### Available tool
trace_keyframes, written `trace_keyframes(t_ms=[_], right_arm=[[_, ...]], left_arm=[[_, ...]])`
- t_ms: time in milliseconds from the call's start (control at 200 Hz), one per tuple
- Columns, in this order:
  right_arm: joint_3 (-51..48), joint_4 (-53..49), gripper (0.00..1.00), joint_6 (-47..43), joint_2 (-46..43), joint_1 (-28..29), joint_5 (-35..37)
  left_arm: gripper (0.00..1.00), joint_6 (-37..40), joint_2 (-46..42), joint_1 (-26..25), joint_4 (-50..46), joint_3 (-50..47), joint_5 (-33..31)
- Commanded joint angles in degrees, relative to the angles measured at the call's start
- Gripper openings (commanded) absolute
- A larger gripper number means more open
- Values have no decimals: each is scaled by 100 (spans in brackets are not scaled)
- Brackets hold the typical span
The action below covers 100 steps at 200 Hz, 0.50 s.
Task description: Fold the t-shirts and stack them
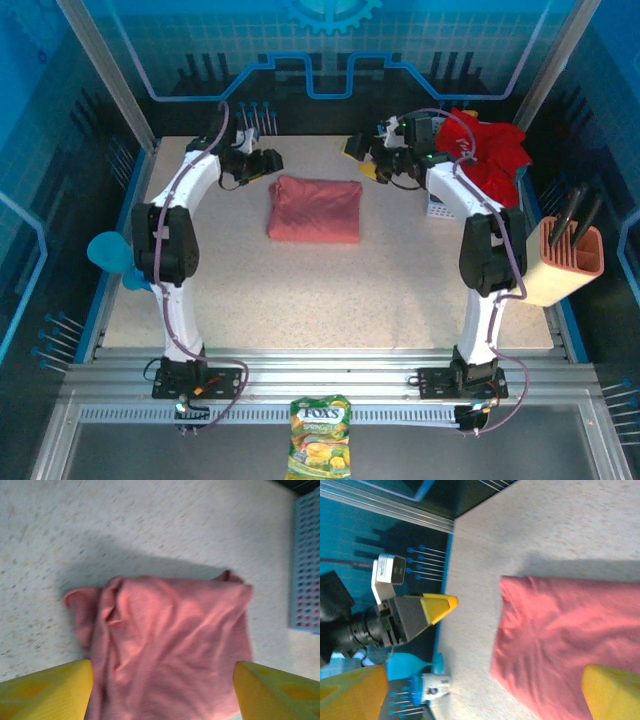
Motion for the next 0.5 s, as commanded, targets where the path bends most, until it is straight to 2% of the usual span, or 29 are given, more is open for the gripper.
trace_keyframes(t_ms=[0, 120, 300, 495], right_arm=[[-322, -1347, 100, -1069, -534, -50, 702], [-768, -1927, 100, -1431, -1019, -36, 1207], [-1691, -1967, 100, -1476, -1784, 20, 1349], [-2319, -2045, 100, -1477, -2307, 32, 1473]], left_arm=[[74, 507, 378, 10, -580, 280, 10], [74, 605, 598, 13, -615, 393, 5], [71, 884, 981, 4, -1166, 842, -24], [71, 817, 1019, 10, -1068, 602, 177]])
